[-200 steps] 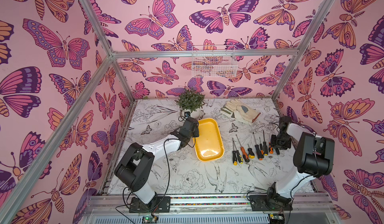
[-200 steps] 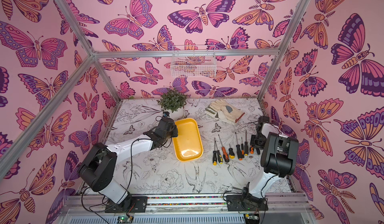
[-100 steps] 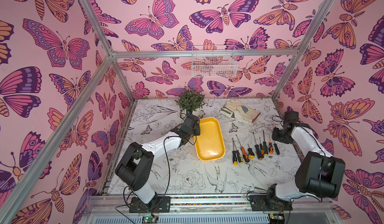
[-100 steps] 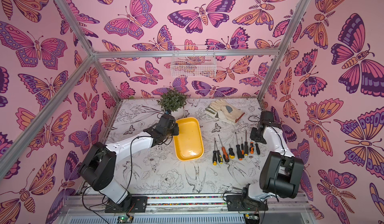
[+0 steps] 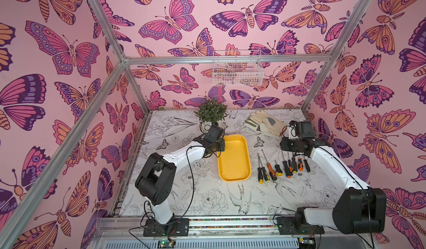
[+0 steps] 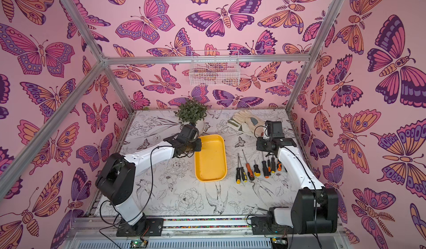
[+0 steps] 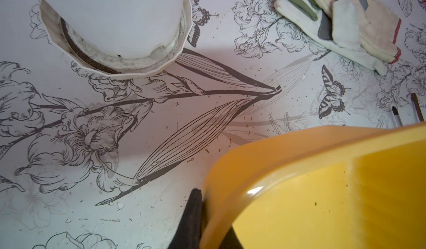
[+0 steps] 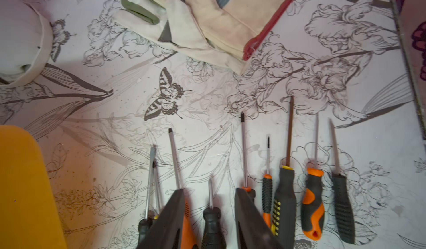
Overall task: Take out the screwdriver from the storage box
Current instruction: Place the screwdriver at the center of the board, then place the storage box at the center of the board.
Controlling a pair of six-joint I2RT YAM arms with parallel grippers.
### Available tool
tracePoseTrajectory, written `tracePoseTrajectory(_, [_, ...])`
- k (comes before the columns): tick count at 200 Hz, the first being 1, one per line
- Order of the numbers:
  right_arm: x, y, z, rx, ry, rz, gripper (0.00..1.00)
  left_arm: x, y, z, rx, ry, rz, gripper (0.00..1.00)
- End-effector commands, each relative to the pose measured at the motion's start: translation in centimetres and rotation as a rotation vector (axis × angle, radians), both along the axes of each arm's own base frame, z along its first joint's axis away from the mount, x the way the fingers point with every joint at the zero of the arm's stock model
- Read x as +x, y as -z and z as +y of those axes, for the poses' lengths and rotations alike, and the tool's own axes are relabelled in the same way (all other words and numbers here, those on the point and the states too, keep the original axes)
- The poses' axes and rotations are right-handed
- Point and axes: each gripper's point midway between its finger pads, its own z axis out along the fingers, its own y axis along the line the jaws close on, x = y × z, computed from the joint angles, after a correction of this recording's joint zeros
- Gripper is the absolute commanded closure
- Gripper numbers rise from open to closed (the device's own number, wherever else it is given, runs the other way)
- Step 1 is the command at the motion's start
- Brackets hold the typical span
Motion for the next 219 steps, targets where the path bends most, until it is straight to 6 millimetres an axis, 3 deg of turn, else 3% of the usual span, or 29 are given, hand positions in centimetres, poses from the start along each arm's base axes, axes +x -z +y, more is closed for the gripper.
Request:
tracePoseTrajectory(1, [0.3,-1.0,1.8,0.07,-0.034,-0.055,0.59,-0.1,0.7,-0.4,-0.012,0.007,0.058,1.0])
tracePoseTrajectory(109, [-1.0,-0.6,6.3,0.129,-0.145,-0.082,0.58,-0.4,3.3,-1.5,0.012,-0.022,0.149,1.0])
tracePoseTrajectory(219, [-1.3,-3.0,6.5,0.14,-0.161,-0.134,0.58,-1.3,5.3,-1.5,0.144,-0.037,0.251,1.0])
